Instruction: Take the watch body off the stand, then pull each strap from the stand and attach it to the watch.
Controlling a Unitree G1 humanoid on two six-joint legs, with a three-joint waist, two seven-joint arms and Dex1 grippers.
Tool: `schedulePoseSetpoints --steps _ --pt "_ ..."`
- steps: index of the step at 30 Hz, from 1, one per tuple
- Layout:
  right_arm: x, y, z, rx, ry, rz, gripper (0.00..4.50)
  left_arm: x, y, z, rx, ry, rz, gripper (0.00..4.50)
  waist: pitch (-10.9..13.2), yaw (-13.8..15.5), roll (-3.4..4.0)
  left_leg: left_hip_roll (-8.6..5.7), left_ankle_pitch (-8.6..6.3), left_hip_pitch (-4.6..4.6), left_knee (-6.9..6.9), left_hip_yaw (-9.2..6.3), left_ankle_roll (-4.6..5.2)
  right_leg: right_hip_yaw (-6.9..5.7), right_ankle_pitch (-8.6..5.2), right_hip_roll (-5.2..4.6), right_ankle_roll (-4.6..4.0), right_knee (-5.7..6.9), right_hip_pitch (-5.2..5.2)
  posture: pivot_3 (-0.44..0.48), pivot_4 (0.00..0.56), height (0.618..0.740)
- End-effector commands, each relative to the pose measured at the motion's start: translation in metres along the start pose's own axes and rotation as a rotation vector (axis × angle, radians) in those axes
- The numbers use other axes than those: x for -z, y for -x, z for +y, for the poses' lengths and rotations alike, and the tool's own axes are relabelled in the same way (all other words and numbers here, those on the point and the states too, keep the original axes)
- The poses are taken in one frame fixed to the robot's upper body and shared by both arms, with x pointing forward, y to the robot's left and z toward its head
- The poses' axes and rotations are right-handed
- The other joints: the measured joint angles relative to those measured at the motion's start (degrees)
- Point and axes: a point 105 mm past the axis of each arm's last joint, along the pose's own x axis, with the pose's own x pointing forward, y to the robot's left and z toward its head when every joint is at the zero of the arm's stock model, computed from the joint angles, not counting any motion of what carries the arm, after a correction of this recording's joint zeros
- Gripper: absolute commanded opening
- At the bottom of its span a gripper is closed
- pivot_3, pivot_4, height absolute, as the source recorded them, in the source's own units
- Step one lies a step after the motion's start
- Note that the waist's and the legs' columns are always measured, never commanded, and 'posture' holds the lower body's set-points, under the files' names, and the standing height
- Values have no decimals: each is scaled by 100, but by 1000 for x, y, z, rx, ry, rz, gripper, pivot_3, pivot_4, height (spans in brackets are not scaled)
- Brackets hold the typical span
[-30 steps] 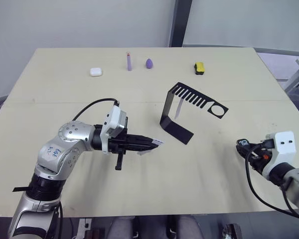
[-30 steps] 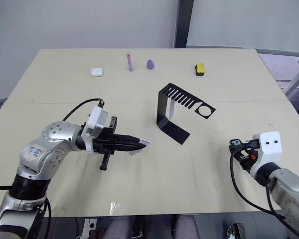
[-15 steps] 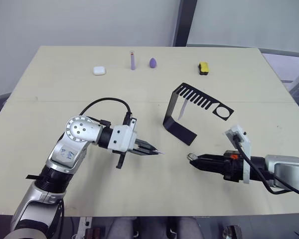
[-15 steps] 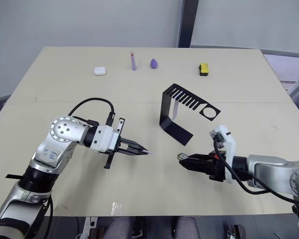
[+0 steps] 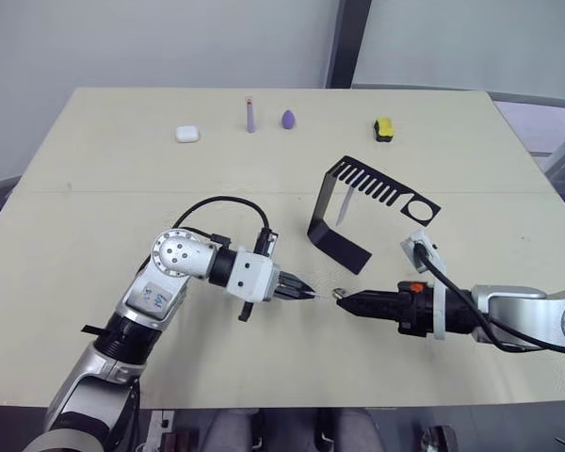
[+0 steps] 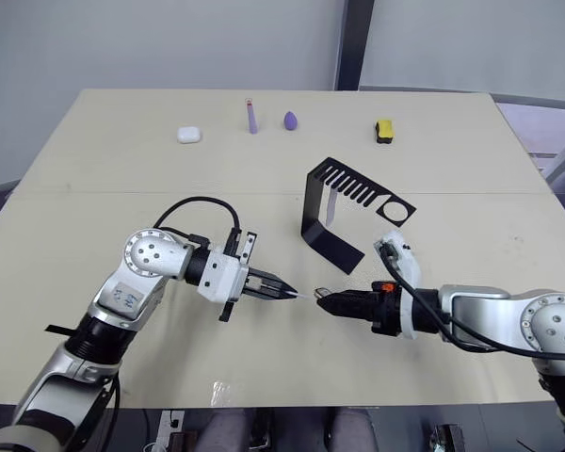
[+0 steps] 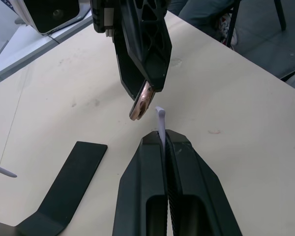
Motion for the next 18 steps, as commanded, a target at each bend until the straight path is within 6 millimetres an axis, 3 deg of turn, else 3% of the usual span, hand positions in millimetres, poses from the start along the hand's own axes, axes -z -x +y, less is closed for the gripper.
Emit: schedulePoseSetpoints --steps 1,18 --pt "-3 2 8 -18 24 -7 1511 -9 -2 6 -9 -58 -8 0 0 -1 0 0 0 0 0 0 0 0 0 0 0 0 0 0 150 740" --pt "-4 1 9 -27 22 -17 1511 -3 -11 6 0 -36 -6 0 0 0 0 0 0 0 0 0 1 0 0 -1 0 -1 0 0 150 740"
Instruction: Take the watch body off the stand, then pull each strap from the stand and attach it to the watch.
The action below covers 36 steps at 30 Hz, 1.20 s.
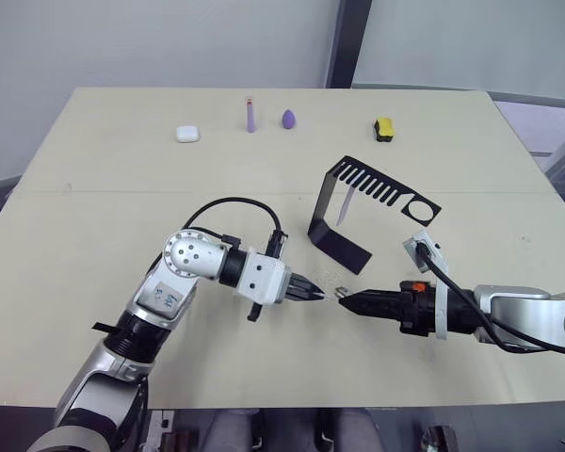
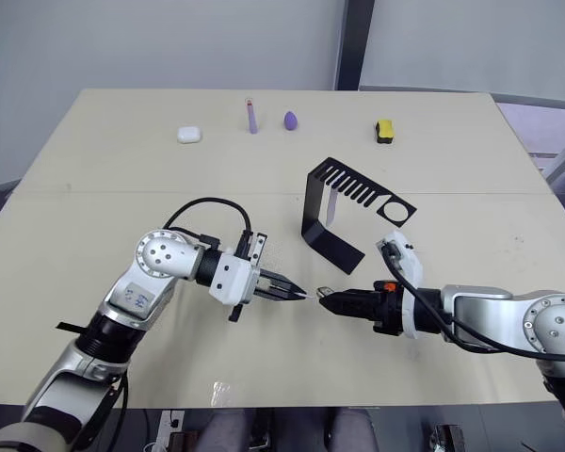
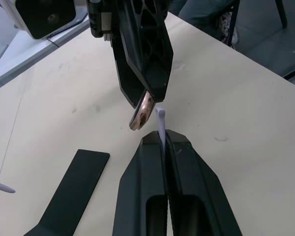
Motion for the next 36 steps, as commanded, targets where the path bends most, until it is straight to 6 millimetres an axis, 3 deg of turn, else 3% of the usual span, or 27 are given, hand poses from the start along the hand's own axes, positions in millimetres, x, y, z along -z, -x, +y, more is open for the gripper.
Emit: schedulePoseSetpoints --steps 1,36 --pt "-4 -1 11 -44 21 -11 1511 -3 0 5 -15 -27 -6 0 0 0 0 0 0 0 0 0 0 0 0 0 0 0 0 0 150 740" --pt "-2 6 3 -1 7 -2 1511 -7 2 12 -35 -14 -22 0 0 0 0 0 0 0 0 0 0 0 0 -1 0 0 0 0 150 740"
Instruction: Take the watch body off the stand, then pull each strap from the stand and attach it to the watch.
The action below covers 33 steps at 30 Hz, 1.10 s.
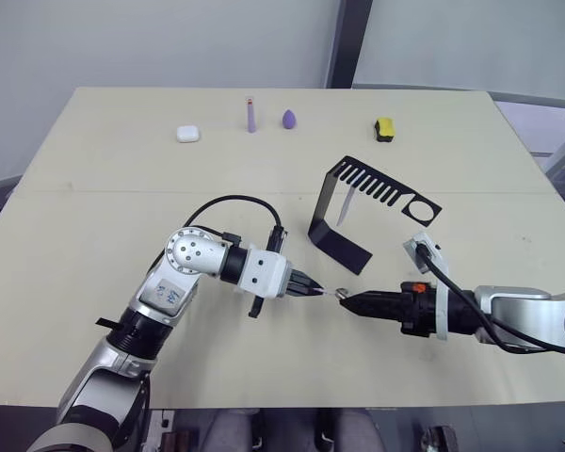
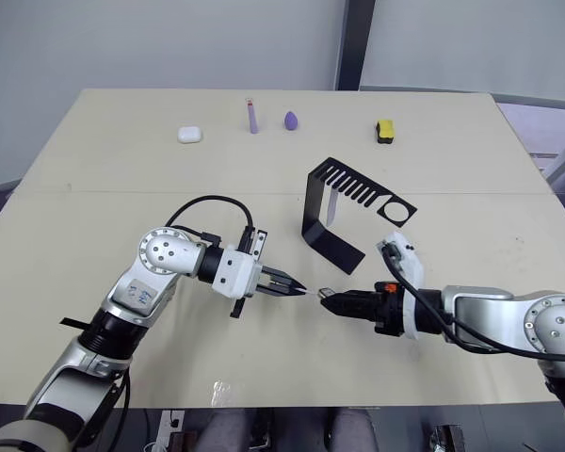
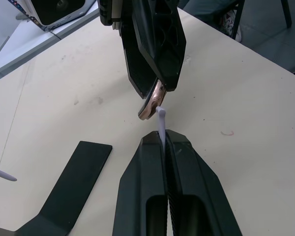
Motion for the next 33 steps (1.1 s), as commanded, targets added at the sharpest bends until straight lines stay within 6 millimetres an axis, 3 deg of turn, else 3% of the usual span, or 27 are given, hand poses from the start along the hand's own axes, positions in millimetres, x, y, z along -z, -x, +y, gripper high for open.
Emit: schedulePoseSetpoints --steps 1,33 --pt "-4 4 5 -20 9 -12 1511 -11 2 7 -22 -35 -32 0 0 0 0 0 0 0 0 0 0 0 0 0 0 0 0 0 150 740" --pt "-6 2 12 -51 28 -28 1511 -8 -3 4 -23 -31 -27 0 0 1 0 0 0 0 0 0 0 0 0 0 0 0 0 0 150 740"
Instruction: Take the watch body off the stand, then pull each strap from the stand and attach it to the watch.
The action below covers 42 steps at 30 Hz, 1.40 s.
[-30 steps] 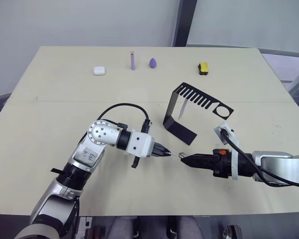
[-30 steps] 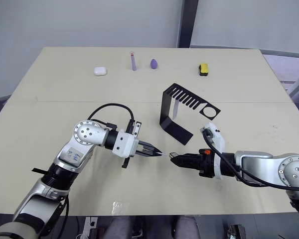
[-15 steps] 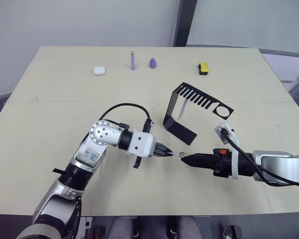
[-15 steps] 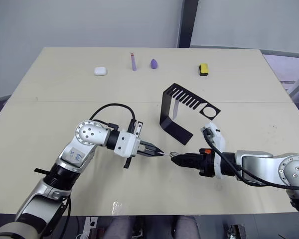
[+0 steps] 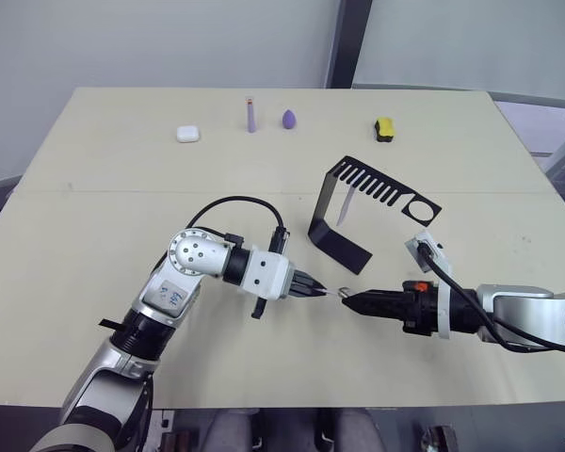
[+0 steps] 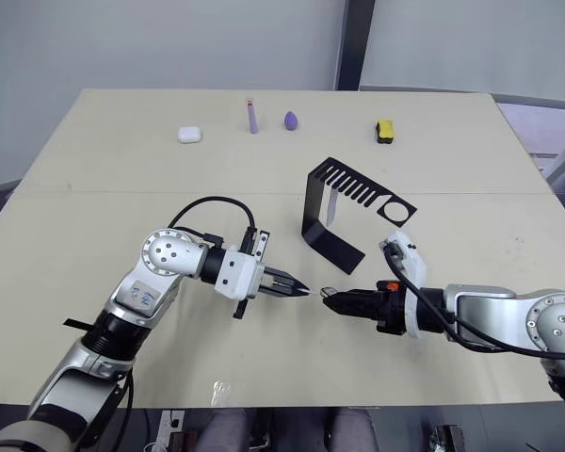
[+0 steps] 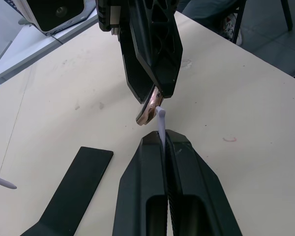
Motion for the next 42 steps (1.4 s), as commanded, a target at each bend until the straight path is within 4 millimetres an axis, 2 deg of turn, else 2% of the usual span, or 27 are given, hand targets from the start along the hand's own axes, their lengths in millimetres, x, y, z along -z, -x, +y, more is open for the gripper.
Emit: schedulePoseSetpoints --steps 1,25,42 --pt "-5 1 13 -57 29 -24 1511 -6 0 5 -18 -27 -14 0 0 0 0 0 0 0 0 0 0 0 0 0 0 0 0 0 150 740" --pt "-5 4 14 -54 35 -26 1511 -4 2 7 -25 -22 0 0 0 0 0 0 0 0 0 0 0 -1 0 0 0 1 0 0 150 740" --pt "-3 6 13 -46 39 -7 1511 -12 0 14 -45 -14 -21 0 0 1 0 0 0 0 1 0 0 0 0 0 0 1 0 0 150 740"
